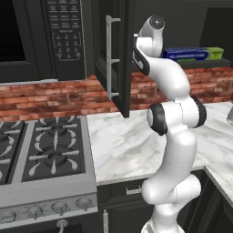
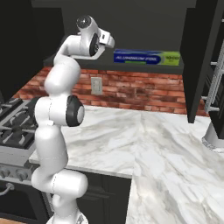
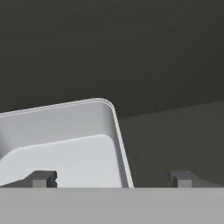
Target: Retrieve the tupperware and aluminum foil from the cabinet and place them on the dining counter near the plate with lime and lemon to prepare for storing leftovers.
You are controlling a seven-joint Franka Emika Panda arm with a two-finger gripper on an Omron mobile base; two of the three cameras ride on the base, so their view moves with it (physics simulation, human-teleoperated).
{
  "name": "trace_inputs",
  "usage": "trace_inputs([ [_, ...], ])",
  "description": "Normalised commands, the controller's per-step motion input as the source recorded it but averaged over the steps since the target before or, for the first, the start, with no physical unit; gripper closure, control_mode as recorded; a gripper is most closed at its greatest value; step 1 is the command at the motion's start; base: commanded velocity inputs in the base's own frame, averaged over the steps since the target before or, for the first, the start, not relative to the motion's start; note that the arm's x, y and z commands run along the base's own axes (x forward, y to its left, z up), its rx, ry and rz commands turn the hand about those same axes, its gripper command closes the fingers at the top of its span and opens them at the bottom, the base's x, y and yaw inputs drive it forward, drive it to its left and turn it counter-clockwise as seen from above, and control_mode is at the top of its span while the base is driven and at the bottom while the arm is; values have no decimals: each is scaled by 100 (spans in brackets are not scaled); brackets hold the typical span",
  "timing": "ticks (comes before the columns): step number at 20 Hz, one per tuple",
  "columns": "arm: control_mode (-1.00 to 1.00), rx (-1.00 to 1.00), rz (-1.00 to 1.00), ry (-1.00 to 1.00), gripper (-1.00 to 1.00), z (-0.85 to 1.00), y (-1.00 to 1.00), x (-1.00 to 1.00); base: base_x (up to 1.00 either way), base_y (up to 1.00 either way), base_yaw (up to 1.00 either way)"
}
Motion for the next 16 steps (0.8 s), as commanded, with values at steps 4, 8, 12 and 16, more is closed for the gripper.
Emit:
trace_inputs([
  [4, -100, 3, 0, 0, -100, -39, 0, 41, 0, 0, 0],
  [8, -100, 0, 0, 2, 100, -74, 0, 28, 0, 0, 0],
  [12, -100, 0, 0, 10, 100, -92, 0, 18, 0, 0, 0],
  [16, -100, 0, 0, 10, 100, -57, 0, 8, 0, 0, 0],
])
